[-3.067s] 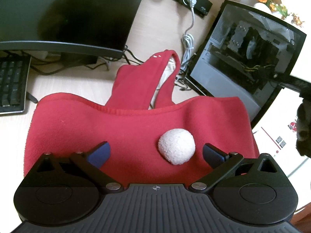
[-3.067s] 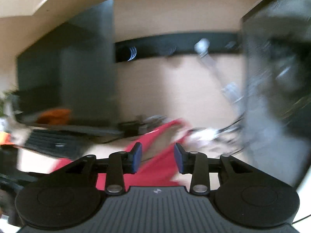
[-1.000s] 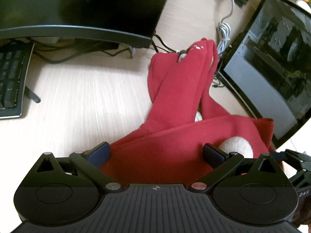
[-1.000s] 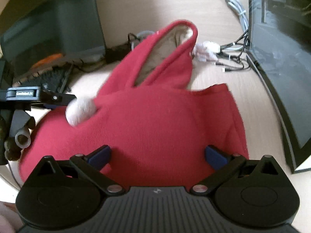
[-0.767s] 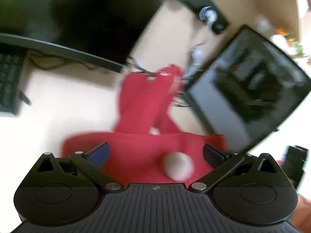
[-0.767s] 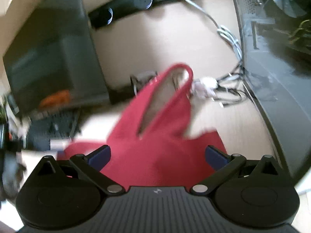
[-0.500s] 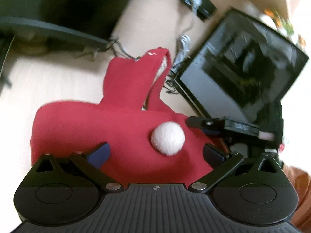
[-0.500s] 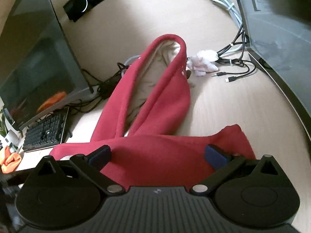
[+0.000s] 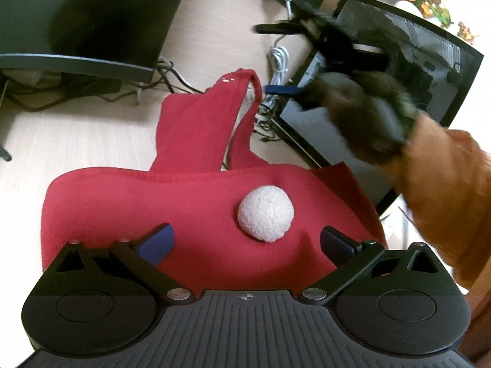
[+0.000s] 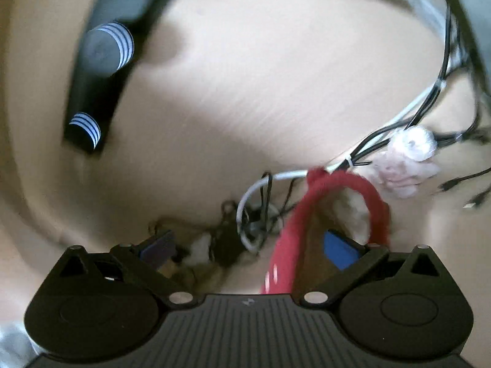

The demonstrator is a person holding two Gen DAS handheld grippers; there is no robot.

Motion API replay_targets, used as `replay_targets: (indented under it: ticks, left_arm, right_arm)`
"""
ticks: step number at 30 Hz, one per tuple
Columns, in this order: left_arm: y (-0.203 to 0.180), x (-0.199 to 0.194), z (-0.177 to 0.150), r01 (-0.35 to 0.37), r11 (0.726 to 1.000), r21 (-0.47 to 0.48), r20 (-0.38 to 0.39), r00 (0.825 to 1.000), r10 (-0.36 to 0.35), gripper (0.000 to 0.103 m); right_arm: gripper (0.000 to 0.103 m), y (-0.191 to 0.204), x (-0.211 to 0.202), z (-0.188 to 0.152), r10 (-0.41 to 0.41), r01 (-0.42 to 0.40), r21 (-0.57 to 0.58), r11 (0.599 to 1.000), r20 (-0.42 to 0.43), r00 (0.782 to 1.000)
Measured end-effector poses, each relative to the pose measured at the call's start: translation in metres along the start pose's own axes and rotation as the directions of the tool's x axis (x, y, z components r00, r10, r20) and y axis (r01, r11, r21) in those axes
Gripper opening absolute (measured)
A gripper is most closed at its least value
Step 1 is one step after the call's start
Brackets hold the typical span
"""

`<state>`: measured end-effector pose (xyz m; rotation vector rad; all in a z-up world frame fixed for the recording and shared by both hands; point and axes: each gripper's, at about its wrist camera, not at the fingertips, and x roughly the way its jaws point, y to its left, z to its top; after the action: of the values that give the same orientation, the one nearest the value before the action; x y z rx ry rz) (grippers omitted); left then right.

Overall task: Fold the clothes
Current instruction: 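Grasp the hoodie with the right tool and fold it over the hood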

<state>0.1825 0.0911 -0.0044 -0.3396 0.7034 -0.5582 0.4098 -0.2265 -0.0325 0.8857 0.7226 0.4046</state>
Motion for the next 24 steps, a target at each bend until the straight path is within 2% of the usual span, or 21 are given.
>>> replay_targets:
  ticks: [2,4,6,8,10,13,16,18,19,21,24]
  left_arm:
    - [0.002,-0.007,0.003,0.018,0.999,-0.051,0.001,1.0,-0.018,0.103]
    - [0.007,-0.016,0.003,0.038,0.995,-0.09,0.005,0.999,-0.038,0.103]
    - [0.01,-0.022,0.002,0.044,0.994,-0.095,0.011,0.999,-0.043,0.103]
    - [0.014,-0.026,0.001,0.054,0.993,-0.11,0.021,0.998,-0.052,0.103]
    - [0.018,-0.025,0.0,0.066,0.99,-0.126,0.03,0.998,-0.062,0.103]
    - [0.022,-0.02,-0.001,0.069,0.989,-0.129,0.038,0.997,-0.064,0.103]
    - [0.015,-0.013,-0.004,0.036,0.999,-0.037,0.039,0.999,-0.035,0.103]
    - [0.007,-0.013,-0.008,0.012,1.0,0.017,0.037,0.999,-0.013,0.103]
    - [0.003,-0.014,-0.009,0.0,0.999,0.043,0.037,0.999,-0.002,0.103]
    - [0.004,-0.027,-0.009,0.018,0.999,0.028,0.025,0.999,-0.019,0.103]
    - [0.017,-0.058,-0.009,0.055,0.998,-0.025,0.007,0.998,-0.055,0.103]
  right_arm:
    - [0.103,-0.003,0.014,0.006,0.045,-0.046,0.062,0.997,0.02,0.999]
    - [0.103,0.003,0.008,0.008,0.182,-0.185,0.121,0.975,0.035,0.983]
    - [0.103,0.027,-0.021,-0.001,0.352,-0.352,0.097,0.931,0.025,0.936]
    - [0.103,0.055,-0.056,-0.015,0.486,-0.485,0.042,0.873,-0.005,0.874]
    - [0.103,0.085,-0.098,-0.04,0.553,-0.556,-0.047,0.83,-0.064,0.831]
    - [0.103,0.113,-0.154,-0.095,0.573,-0.592,-0.157,0.791,-0.153,0.805]
    - [0.103,0.112,-0.191,-0.152,0.557,-0.593,-0.168,0.787,-0.221,0.801]
    - [0.103,0.098,-0.208,-0.186,0.52,-0.562,-0.153,0.813,-0.241,0.819]
    - [0.103,0.088,-0.215,-0.201,0.485,-0.525,-0.144,0.839,-0.242,0.841]
    - [0.103,0.063,-0.225,-0.229,0.39,-0.425,-0.125,0.896,-0.234,0.891]
    - [0.103,0.026,-0.241,-0.272,0.239,-0.265,-0.093,0.96,-0.226,0.944]
